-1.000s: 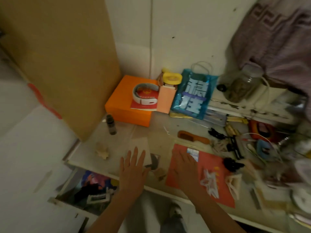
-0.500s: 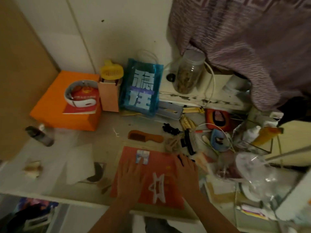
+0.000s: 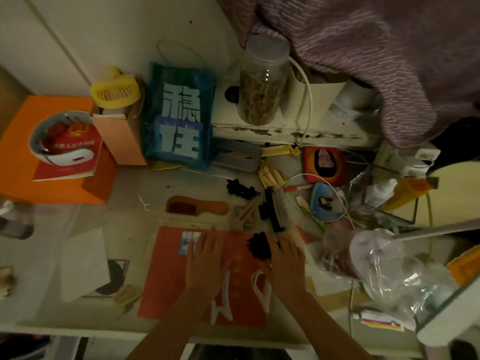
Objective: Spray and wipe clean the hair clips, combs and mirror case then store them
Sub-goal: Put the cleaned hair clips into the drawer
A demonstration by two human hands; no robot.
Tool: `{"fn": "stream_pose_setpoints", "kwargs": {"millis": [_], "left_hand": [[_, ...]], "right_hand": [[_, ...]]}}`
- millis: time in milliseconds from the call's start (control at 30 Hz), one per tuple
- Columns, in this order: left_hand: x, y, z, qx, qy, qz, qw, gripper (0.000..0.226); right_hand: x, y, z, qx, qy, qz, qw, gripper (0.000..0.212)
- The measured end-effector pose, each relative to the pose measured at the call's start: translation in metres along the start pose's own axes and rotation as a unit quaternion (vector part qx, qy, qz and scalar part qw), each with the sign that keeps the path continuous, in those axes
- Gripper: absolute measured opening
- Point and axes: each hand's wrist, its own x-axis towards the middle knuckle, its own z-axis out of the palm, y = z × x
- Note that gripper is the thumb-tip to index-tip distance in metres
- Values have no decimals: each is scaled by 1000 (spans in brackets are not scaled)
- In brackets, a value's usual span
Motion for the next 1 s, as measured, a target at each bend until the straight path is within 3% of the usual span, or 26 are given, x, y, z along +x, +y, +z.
{"fn": "stream_pose_setpoints", "kwargs": {"millis": [167, 467, 600, 667, 800, 900, 1000], "left_hand": [[27, -1, 8, -21, -3, 7, 1000, 66], [56, 7, 12, -99, 69, 13, 993, 59], [71, 12, 15, -101, 14, -12, 995, 59], [74, 13, 15, -119, 29, -11, 992, 53], [79, 17, 17, -207, 20, -45, 977, 45], [81, 24, 17, -317, 0, -101, 943, 40], [78, 28, 11, -326, 25, -101, 940, 41]], "right_hand": [[9, 2, 7, 12, -11, 17, 1000, 68], [19, 0, 19, 18, -27, 25, 999, 70], [24, 1, 23, 23, -36, 33, 999, 72], [26, 1, 23, 35, -39, 40, 998, 72], [30, 5, 25, 33, -63, 38, 997, 68], [33, 7, 25, 36, -79, 34, 996, 64], [36, 6, 22, 32, -89, 33, 995, 58]]}}
